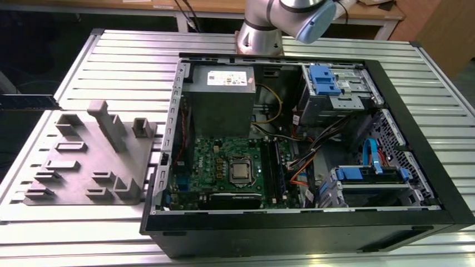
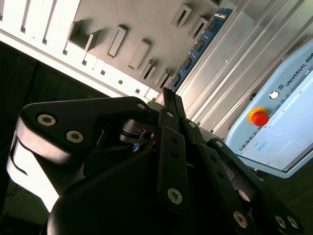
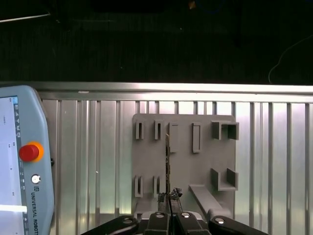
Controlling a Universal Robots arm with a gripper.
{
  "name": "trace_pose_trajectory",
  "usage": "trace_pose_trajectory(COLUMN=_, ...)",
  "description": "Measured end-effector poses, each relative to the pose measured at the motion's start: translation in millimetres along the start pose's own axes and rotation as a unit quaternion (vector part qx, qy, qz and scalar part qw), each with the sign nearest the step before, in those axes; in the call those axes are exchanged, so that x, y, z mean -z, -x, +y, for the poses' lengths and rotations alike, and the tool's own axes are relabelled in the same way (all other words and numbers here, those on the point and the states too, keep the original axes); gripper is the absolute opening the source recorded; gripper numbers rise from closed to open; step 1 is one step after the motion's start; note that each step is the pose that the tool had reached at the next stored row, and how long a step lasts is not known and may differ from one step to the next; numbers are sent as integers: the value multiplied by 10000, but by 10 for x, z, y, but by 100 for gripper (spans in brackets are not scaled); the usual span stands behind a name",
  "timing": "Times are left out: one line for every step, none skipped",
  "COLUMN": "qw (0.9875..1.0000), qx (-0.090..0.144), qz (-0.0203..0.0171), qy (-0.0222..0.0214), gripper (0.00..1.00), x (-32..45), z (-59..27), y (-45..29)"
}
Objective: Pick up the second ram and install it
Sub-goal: 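Pick up the second ram and move it above second insertion slot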
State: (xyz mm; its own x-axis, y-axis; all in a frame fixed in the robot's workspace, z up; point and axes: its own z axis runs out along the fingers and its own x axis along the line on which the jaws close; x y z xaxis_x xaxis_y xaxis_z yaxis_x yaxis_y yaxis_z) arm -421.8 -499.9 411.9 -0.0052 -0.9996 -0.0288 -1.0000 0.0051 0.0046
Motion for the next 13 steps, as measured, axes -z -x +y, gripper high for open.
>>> trace_pose_trajectory(qw=10000, qx=0, qz=0, qy=0, gripper=8, x=0, z=-15, y=0)
trace_pose_trajectory(qw=10000, qx=0, qz=0, qy=0, gripper=8, x=0, z=-30, y=0)
trace_pose_trajectory(qw=10000, qx=0, qz=0, qy=0, gripper=8, x=0, z=-45, y=0)
trace_pose_trajectory(qw=10000, qx=0, qz=0, qy=0, gripper=8, x=0, z=-61, y=0)
trace_pose_trajectory(qw=10000, qx=0, qz=0, qy=0, gripper=8, x=0, z=-76, y=0)
trace_pose_trajectory(qw=10000, qx=0, qz=0, qy=0, gripper=8, x=0, z=-92, y=0)
trace_pose_trajectory(qw=10000, qx=0, qz=0, qy=0, gripper=8, x=0, z=-111, y=1)
trace_pose_trajectory(qw=10000, qx=0, qz=0, qy=0, gripper=8, x=0, z=-132, y=1)
trace_pose_trajectory(qw=10000, qx=0, qz=0, qy=0, gripper=8, x=1, z=-154, y=1)
trace_pose_trajectory(qw=10000, qx=0, qz=0, qy=0, gripper=8, x=0, z=-176, y=1)
trace_pose_trajectory(qw=10000, qx=0, qz=0, qy=0, gripper=8, x=1, z=-199, y=1)
trace_pose_trajectory(qw=10000, qx=0, qz=0, qy=0, gripper=8, x=1, z=-222, y=1)
trace_pose_trajectory(qw=10000, qx=0, qz=0, qy=0, gripper=8, x=0, z=-248, y=1)
